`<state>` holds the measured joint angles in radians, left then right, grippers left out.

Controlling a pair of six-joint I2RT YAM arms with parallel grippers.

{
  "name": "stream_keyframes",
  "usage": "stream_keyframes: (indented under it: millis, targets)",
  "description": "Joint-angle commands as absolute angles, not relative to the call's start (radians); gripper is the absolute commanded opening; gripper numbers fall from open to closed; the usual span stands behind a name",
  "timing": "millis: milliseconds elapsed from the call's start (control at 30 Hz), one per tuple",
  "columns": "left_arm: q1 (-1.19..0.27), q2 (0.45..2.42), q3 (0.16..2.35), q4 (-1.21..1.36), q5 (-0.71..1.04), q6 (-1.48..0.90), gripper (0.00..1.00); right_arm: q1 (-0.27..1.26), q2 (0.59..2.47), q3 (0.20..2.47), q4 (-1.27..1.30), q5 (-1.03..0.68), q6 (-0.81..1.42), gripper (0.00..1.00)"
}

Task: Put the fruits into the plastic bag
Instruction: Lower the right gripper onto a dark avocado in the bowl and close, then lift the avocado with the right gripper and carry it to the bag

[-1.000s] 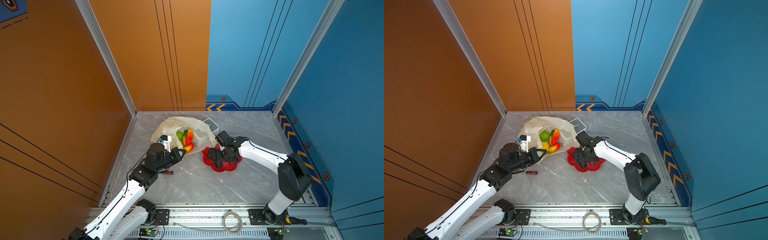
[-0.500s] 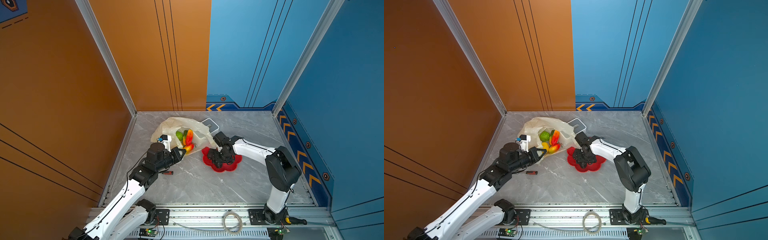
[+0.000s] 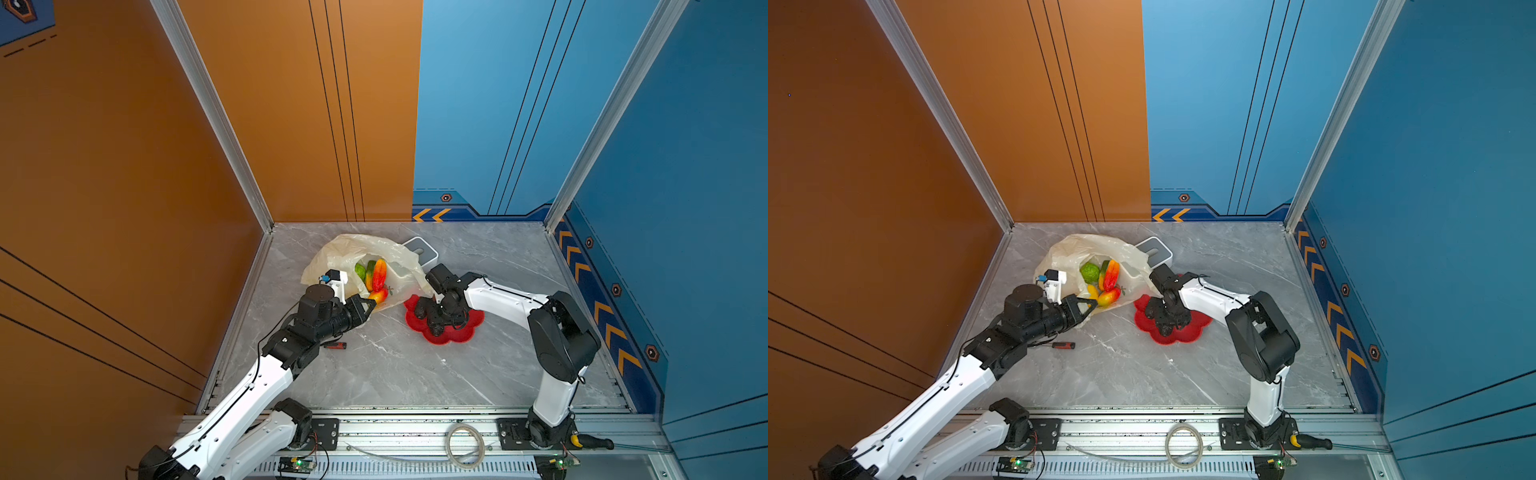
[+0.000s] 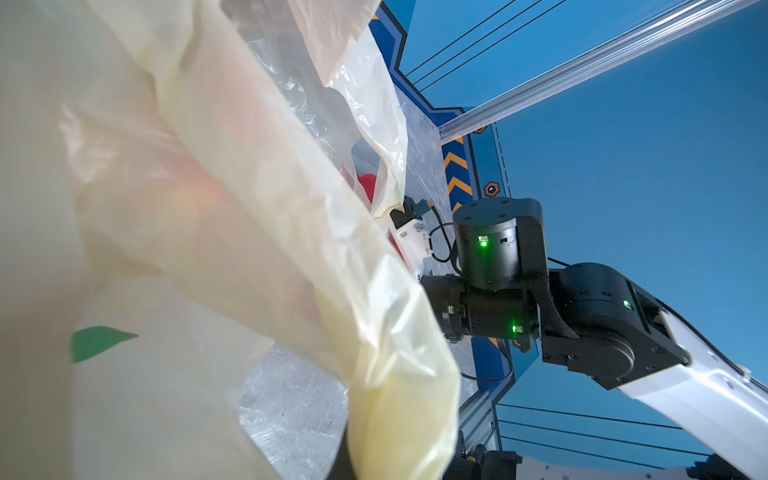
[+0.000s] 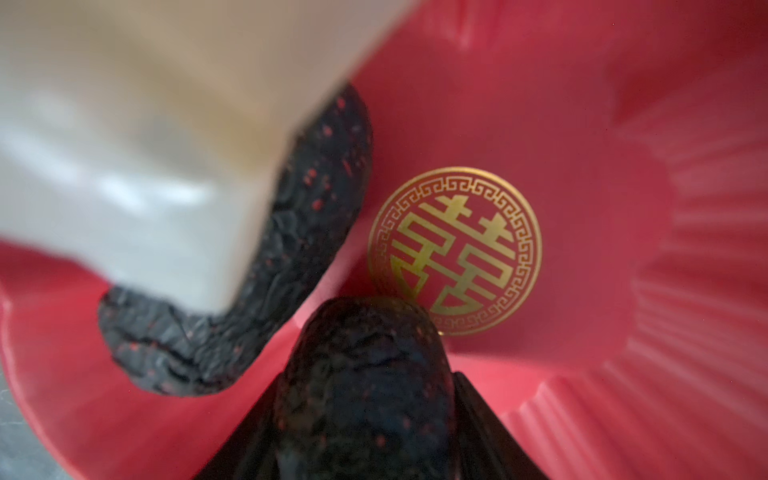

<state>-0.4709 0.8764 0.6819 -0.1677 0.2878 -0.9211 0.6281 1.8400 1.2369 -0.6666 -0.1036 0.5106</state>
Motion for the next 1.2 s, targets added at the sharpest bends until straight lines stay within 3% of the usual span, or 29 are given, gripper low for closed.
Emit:
stream_keyframes:
  millis: [0,100,533,1167]
  targets:
    - [-0.483,0.886,0.712,-0.135,0.278,-0.913,0.00,0.620,1.810,1.212,-0.661,-0.081,0.505,0.52]
    - [-0.492,0.891,0.713,-0.129,0.271,-0.916,0.00,0.613,1.792,1.197,-0.656,-0.083,0.507,0.46]
    - [-0.511,0.908,0.715,-0.117,0.264,-0.919,0.00,0.559,1.661,1.142,-0.643,-0.146,0.534,0.41]
    - [-0.526,0.913,0.725,-0.107,0.245,-0.925,0.00,0.351,1.309,1.133,-0.565,-0.541,0.637,0.41]
